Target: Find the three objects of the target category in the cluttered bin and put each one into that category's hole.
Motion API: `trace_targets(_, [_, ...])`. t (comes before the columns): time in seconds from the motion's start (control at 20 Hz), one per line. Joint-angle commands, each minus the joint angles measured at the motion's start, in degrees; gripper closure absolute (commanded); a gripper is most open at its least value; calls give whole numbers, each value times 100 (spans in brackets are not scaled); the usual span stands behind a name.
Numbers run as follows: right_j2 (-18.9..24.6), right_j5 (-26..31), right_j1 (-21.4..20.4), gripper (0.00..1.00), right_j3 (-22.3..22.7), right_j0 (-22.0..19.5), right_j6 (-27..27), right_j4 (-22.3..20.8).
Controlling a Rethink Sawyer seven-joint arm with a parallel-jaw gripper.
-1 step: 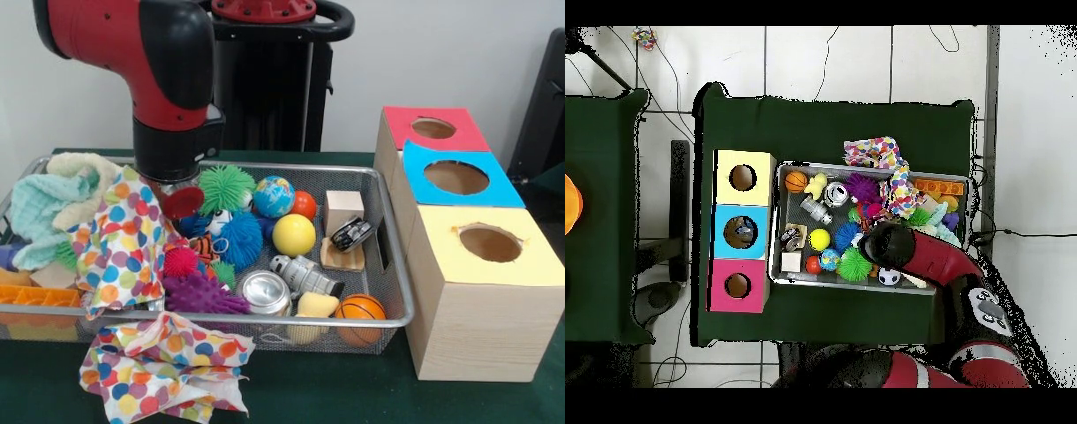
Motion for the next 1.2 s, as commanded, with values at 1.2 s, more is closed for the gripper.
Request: trace_targets(1.2, [2199,1941,982,0,1715,-1151,178,2051])
